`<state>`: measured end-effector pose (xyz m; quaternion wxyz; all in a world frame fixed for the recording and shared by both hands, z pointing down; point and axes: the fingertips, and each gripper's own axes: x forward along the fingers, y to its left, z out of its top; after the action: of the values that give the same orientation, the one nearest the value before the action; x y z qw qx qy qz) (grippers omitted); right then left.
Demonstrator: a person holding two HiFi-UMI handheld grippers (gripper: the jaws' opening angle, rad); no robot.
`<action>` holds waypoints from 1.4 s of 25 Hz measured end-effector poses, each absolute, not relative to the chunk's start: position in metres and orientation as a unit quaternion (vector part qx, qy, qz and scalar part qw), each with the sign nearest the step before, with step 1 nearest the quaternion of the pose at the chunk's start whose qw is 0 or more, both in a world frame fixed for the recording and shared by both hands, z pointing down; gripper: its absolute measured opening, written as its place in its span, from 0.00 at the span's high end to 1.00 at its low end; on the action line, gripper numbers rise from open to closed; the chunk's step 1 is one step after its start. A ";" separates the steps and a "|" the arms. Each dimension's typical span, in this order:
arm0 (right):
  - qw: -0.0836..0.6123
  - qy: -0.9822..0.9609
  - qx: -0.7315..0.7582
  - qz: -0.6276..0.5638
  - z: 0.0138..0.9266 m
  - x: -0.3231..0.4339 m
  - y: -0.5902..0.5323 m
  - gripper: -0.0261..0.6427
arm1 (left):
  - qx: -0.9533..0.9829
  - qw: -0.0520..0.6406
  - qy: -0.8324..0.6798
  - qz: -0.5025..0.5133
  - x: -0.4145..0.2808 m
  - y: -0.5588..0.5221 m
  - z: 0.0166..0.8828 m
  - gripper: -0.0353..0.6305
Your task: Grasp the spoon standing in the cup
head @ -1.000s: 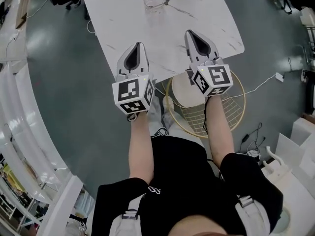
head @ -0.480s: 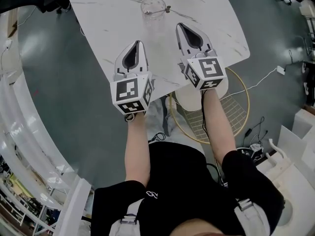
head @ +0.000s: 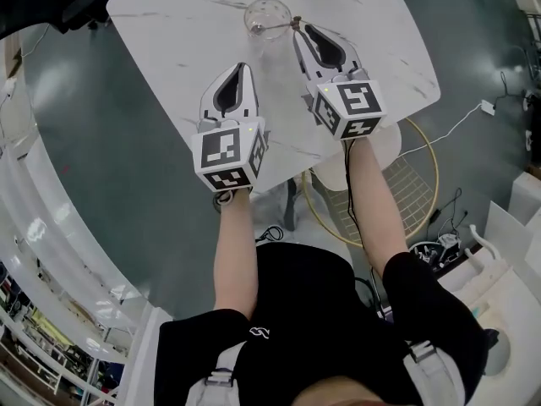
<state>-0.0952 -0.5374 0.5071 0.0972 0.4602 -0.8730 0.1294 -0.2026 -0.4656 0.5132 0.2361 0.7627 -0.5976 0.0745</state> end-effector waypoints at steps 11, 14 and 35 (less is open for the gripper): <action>0.104 -0.858 0.470 0.181 0.548 -0.107 -0.565 0.75 | 0.764 0.250 -0.590 0.080 -0.217 -0.487 0.531 0.93; 0.101 -0.856 0.471 0.186 0.553 -0.108 -0.566 0.78 | 0.762 0.256 -0.590 0.080 -0.219 -0.487 0.535 0.93; 0.027 -0.869 0.477 0.127 0.458 -0.098 -0.554 0.90 | 0.752 0.212 -0.622 0.050 -0.238 -0.466 0.464 0.92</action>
<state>-0.0977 -0.5542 0.4579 0.0270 0.4769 -0.8693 0.1273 -0.2382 -0.4660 0.4638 0.2119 0.7521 -0.6221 0.0495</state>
